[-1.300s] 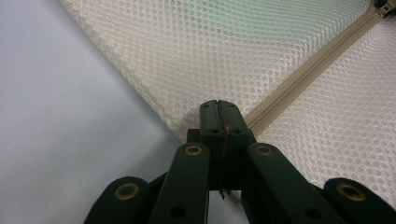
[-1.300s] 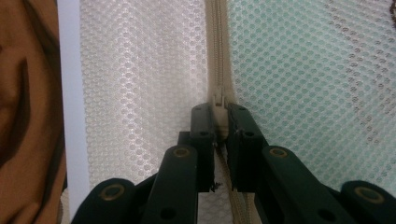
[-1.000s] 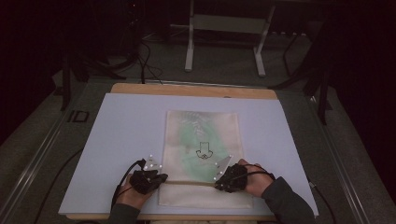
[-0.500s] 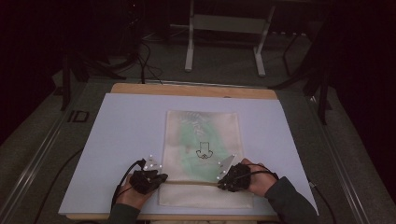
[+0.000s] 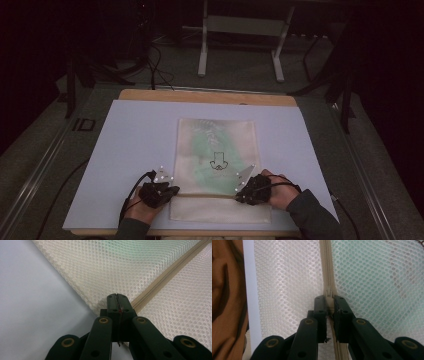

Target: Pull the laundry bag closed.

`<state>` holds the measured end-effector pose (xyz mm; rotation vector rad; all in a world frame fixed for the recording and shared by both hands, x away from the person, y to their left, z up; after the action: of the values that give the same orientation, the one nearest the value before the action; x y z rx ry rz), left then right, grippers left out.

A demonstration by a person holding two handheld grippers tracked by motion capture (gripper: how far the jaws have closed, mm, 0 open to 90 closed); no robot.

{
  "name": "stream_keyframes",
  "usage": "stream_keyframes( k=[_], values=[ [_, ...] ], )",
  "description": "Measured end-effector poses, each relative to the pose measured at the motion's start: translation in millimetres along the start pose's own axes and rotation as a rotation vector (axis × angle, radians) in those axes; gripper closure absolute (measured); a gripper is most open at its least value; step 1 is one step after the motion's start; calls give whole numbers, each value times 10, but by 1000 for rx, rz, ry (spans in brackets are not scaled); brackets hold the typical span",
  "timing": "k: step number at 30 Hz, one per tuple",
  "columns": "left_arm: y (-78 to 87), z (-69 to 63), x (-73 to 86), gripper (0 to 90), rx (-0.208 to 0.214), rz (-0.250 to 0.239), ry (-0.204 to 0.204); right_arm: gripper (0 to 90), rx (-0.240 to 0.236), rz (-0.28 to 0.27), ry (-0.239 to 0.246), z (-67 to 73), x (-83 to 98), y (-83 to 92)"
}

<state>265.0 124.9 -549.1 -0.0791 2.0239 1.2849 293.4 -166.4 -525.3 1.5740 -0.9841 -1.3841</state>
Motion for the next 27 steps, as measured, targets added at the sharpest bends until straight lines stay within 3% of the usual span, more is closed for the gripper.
stream_keyframes(
  k=[27],
  values=[
    [0,-1,0,892,-1,0,1,823,4,-6,-20,8,141,67]
  ],
)
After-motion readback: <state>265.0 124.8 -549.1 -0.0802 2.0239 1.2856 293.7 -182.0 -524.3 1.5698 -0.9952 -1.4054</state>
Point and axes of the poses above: each handheld gripper's, and its own axes: y roughly backward along the jaws, x roughly out of its underside, z roughly to its left, the point moved 3 cm from there along -y, roughly forward along the jaws, and after that the axes turned 11 degrees about y, right-handed, at the moved point
